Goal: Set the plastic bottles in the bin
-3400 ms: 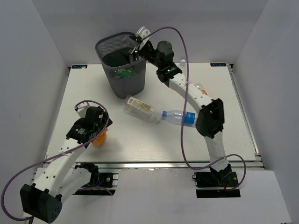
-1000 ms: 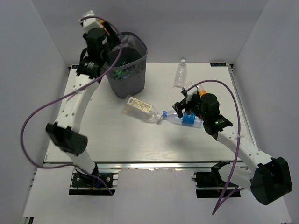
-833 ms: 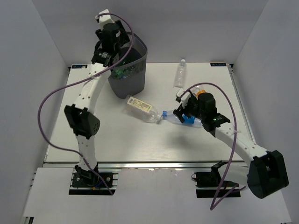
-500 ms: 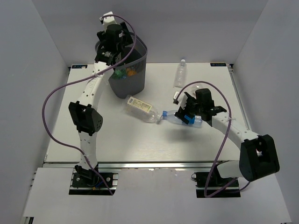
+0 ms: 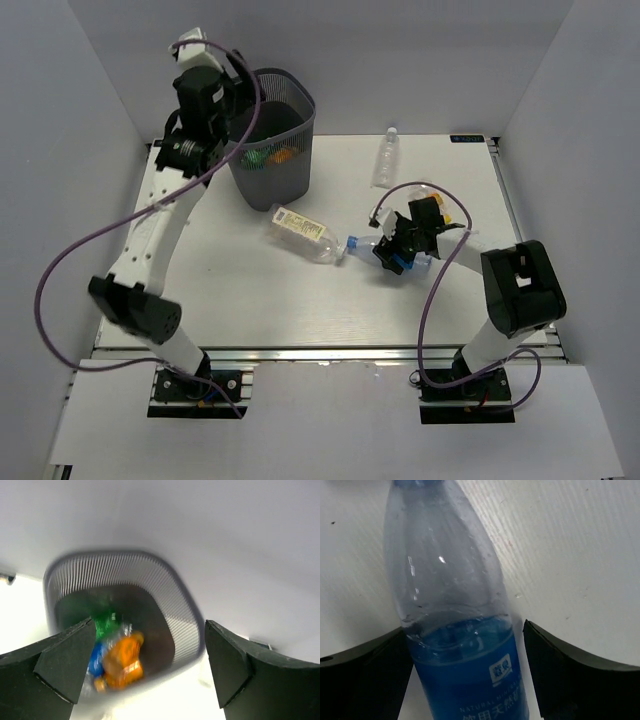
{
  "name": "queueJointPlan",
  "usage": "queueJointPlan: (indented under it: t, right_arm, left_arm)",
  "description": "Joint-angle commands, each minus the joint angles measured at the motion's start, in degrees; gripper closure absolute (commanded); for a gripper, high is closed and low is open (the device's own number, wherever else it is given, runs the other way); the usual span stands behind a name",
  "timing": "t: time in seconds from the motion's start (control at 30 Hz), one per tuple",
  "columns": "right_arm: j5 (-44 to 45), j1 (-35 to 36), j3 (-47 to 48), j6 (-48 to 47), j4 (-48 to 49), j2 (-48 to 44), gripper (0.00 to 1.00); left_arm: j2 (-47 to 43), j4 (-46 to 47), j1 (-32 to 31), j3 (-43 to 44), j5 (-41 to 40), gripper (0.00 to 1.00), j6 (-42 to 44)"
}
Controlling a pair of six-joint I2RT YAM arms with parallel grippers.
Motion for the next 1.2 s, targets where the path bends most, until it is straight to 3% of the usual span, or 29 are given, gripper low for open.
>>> queueJointPlan:
  t: [0.0,0.13,0.27,0.4,0.63,0.87,1.07,1.13,1.17]
  right_arm:
    - [0.88,-0.05,2.95,2.75,0.81,1.43,0.14]
    - [4.11,-0.05,-0.56,5.74,3.79,-3.91,0.19]
    - [10.01,-0.13,-4.08,10.83,6.08,-10.34,0.48]
    - [9.41,-0.05,-3.82,16.01,6.0,-15.52,0.47]
    - [-7.09,2.14,-3.91,28.58,13.89,-24.14,0.47]
    - [-9.57,4.08,-0.92,42.99,21.11,-24.41,0.48]
    - [-11.95,7.33,-2.24,47.22,29.11,-26.69,0.49]
    - [-12.39,7.69,-2.76,48.63,30.86,-27.74,0.49]
    - [-13.09,7.69,-3.03,48.63,31.13,-28.01,0.48]
  left_arm:
    - [-10.19,4.66,0.11,-14.85,3.93,0.02,-4.98]
    - [-19.86,12.91,-0.07,-29.81,13.31,0.02,-9.82]
    - [-22.51,14.78,-1.47,-36.77,18.61,0.02,-13.68]
    - [-23.4,17.5,-5.07,-41.95,19.67,0.02,-14.92]
    - [-18.4,22.67,-14.03,-45.82,19.85,0.02,-16.5]
    - [-11.89,26.21,-20.02,-41.71,19.32,0.02,-16.94]
    - [-7.76,25.68,-21.51,-38.62,18.44,0.02,-17.29]
    - [-7.84,27.6,-21.78,-39.32,19.67,0.07,-17.47]
    - [-8.37,28.66,-21.95,-39.93,20.37,0.17,-17.91]
